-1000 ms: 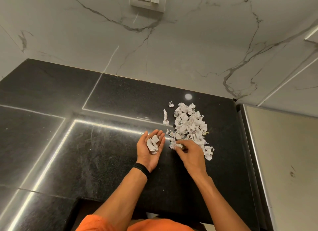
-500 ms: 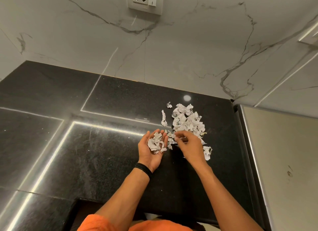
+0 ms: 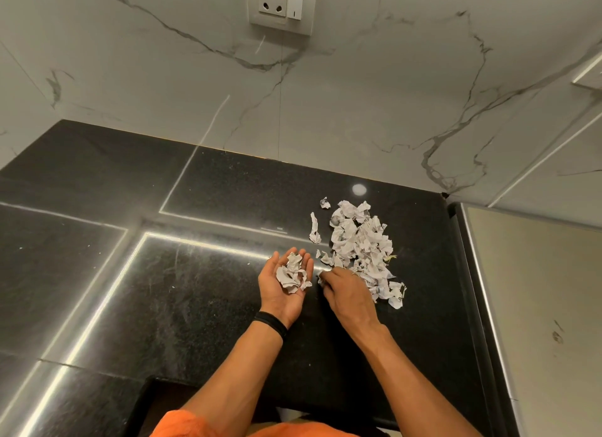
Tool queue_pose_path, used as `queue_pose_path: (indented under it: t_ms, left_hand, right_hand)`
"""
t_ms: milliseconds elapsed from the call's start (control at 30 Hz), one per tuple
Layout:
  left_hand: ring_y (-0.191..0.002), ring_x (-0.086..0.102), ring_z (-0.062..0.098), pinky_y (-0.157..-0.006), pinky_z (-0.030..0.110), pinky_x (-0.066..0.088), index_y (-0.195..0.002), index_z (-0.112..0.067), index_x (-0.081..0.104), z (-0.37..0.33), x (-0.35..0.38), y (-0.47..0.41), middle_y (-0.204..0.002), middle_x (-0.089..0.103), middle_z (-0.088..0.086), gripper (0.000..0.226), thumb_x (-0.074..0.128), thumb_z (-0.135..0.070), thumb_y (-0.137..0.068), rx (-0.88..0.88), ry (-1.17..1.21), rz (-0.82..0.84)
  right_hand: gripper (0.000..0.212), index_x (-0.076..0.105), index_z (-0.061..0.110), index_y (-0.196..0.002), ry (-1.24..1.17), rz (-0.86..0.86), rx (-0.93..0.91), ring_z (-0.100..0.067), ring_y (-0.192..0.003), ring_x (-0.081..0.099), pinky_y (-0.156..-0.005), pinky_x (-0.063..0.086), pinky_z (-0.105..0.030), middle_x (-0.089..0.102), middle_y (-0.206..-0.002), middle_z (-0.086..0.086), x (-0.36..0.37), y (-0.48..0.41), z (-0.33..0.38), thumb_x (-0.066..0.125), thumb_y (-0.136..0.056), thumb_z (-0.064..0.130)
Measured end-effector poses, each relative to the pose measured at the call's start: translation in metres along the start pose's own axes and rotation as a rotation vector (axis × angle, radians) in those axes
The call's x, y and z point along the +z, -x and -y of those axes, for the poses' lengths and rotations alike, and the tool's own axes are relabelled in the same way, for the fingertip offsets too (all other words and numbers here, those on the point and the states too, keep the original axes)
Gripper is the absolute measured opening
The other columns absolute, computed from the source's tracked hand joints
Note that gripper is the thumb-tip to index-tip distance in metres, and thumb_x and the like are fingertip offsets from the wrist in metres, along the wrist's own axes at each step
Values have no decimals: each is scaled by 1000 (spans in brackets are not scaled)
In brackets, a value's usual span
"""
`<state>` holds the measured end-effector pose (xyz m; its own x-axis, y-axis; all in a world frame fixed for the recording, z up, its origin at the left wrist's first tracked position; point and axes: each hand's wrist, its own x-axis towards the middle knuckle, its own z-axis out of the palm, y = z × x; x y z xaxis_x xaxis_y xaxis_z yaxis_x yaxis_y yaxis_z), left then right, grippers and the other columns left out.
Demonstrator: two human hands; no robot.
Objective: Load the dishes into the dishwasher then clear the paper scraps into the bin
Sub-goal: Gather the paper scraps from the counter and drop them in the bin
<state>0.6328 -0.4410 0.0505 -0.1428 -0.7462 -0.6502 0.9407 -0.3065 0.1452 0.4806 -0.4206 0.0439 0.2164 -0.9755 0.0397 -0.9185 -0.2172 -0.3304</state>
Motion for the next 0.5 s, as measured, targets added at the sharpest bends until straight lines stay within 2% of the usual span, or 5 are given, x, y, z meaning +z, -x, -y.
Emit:
queue_pose_path:
  t_ms: [133, 200, 267, 367, 500]
  left_hand:
    - [-105, 66, 32, -101, 43, 51, -131, 1, 59, 0, 1, -2, -118, 66, 21, 44, 53, -31, -101, 11, -30, -9]
    - [-108, 65, 32, -101, 43, 51, -132, 1, 59, 0, 1, -3, -125, 64, 21, 45, 53, -31, -101, 20, -45, -10]
    - [-109, 65, 32, -101, 42, 52, -132, 0, 59, 1, 0, -4, -127, 63, 21, 45, 54, -32, -100, 25, -55, -12]
    - [-105, 67, 30, -95, 40, 54, -129, -2, 60, 4, 0, -5, -124, 64, 20, 43, 53, -33, -100, 16, -86, -4]
    - [-97, 68, 29, -94, 39, 51, -118, -3, 64, 10, 2, -1, -109, 71, 18, 38, 52, -34, -100, -12, -126, 32]
  right_hand:
    - [14, 68, 25, -108, -93, -30, 141, -11, -83, 62, -74, 52, -30, 65, -95, 9, 0, 4, 4, 63, -94, 24]
    - [11, 68, 29, -99, -313, -67, 315, -5, -74, 62, -71, 55, -29, 67, -87, 14, -4, 5, 6, 69, -90, 24]
    - [11, 68, 29, -93, -591, -100, 448, -5, -75, 64, -72, 57, -28, 69, -85, 12, -11, 3, 7, 75, -87, 22]
    - [12, 73, 24, -90, -848, -148, 429, -11, -82, 69, -77, 59, -31, 74, -87, 6, -21, -4, 10, 80, -85, 16]
    - [8, 78, 19, -93, -977, -111, 306, -11, -86, 72, -82, 59, -28, 77, -88, 4, -32, -15, 23, 79, -87, 16]
